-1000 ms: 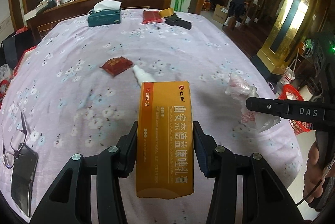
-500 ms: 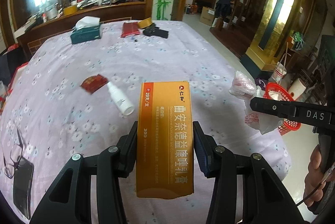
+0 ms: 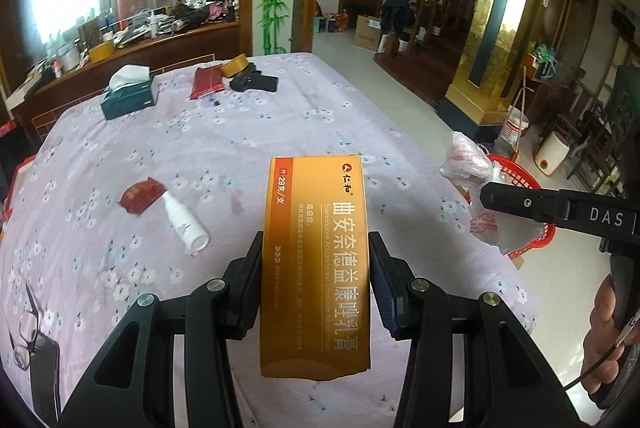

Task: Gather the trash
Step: 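Carry the orange box and plastic bag over the red basket, then open both tools to drop the box and bag into the basket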

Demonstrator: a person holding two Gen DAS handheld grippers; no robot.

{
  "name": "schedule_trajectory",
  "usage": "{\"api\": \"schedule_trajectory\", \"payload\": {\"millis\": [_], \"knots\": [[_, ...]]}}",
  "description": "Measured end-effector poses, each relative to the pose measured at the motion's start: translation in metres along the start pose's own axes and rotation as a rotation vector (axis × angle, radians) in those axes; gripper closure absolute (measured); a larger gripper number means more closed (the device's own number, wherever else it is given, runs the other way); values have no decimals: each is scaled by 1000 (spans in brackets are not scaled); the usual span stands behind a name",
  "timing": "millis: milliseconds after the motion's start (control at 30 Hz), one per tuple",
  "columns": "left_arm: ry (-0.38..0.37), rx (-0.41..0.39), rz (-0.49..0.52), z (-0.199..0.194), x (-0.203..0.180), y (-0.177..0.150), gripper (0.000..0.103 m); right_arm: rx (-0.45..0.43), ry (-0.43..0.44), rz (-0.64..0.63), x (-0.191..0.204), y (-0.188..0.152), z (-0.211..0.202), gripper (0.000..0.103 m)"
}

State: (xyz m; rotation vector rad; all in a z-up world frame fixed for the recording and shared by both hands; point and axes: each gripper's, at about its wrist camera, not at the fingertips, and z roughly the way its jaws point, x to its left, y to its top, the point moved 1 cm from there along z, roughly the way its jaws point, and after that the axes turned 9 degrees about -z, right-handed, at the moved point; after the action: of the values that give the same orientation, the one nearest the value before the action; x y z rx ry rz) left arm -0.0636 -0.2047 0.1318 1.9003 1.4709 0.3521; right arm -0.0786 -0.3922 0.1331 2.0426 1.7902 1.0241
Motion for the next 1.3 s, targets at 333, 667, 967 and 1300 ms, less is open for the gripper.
{"api": "schedule_trajectory", "payload": {"millis": [333,667,967,1300], "knots": [[-24,9,47,6,-24,4,57,-41,-15,56,-27,-3,-21,73],[-76,24,85,10,-52,9,57,-74,-44,125,-56,-10,-43,73],[-155,44,155,17,-95,17,57,-119,-104,236,-98,-25,-75,73],[-294,110,209,33,-159,31,57,-179,-189,378,-153,-40,-116,73]]}}
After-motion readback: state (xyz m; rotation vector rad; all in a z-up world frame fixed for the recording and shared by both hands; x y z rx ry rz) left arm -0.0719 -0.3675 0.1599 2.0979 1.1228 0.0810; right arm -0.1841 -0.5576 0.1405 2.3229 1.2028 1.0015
